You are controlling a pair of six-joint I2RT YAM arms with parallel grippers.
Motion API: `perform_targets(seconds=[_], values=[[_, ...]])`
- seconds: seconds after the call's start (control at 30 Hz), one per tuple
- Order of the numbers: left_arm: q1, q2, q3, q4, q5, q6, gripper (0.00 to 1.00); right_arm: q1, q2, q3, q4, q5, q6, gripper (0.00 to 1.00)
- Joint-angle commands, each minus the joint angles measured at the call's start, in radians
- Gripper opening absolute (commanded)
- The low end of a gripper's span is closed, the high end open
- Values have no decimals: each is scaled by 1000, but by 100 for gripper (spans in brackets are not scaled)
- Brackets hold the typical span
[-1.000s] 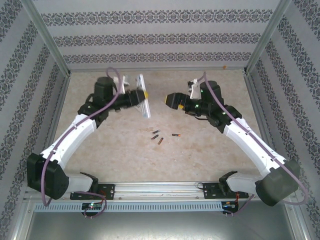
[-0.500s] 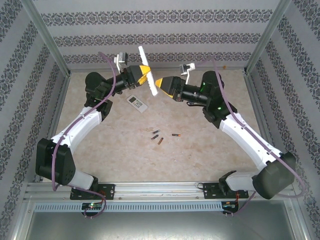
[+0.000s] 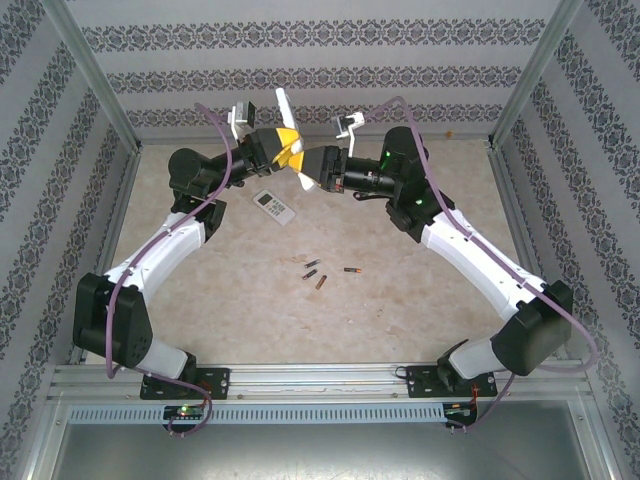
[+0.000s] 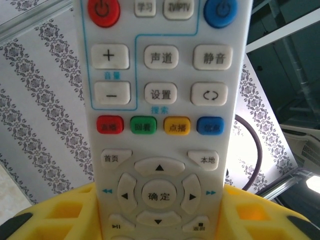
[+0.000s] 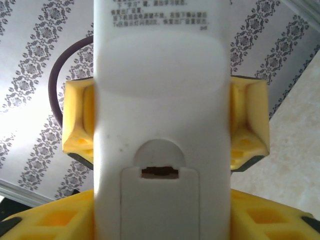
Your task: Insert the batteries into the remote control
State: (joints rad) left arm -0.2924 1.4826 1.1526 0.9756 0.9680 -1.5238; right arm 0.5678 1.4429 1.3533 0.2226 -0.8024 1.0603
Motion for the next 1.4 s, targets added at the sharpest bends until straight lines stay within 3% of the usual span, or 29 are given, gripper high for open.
perform_targets(seconds=[0.0,0.07,0.17,0.2,0.23,0.3,0.37,0.4,0.5,0.63,0.8,0.9,1.13,1.23,1.27,1.37], values=[[-3,2,16,94,2,-11,23,10,2,27,19,-7,-11,44],[-2,-7,2,83,-10,14,33,9,-9,22,-4,14,-47,40],[9,-50,-35,-22,-52,112,75,0,-43,-5,-62,81,-149,38],[17,-77,-47,-98,-69,170,83,-4,-66,-19,-127,135,-247,37],[21,-105,-55,-173,-88,227,88,-2,-90,-32,-201,211,-360,36],[25,-176,-50,-416,-155,378,93,40,-146,-72,-346,492,-673,36],[24,-222,-16,-664,-225,494,93,93,-171,-118,-365,727,-890,36],[22,-235,-2,-742,-254,528,93,108,-173,-132,-360,786,-958,37],[18,-243,0,-770,-256,538,88,132,-152,-109,-375,818,-1028,38],[-21,-208,9,-765,-236,561,79,163,-104,-60,-386,745,-1015,39],[-59,-166,-7,-677,-223,522,55,173,-79,-76,-356,663,-937,39],[-70,-146,-1,-660,-218,517,46,177,-75,-94,-359,636,-929,39],[-85,-93,-5,-579,-180,464,21,179,-73,-102,-361,632,-898,39],[-84,-95,3,-577,-173,507,7,178,-75,-90,-369,633,-882,41],[-82,-102,6,-583,-174,540,4,179,-81,-80,-380,635,-870,44],[-65,-129,24,-641,-191,700,0,171,-119,-48,-435,648,-781,73]])
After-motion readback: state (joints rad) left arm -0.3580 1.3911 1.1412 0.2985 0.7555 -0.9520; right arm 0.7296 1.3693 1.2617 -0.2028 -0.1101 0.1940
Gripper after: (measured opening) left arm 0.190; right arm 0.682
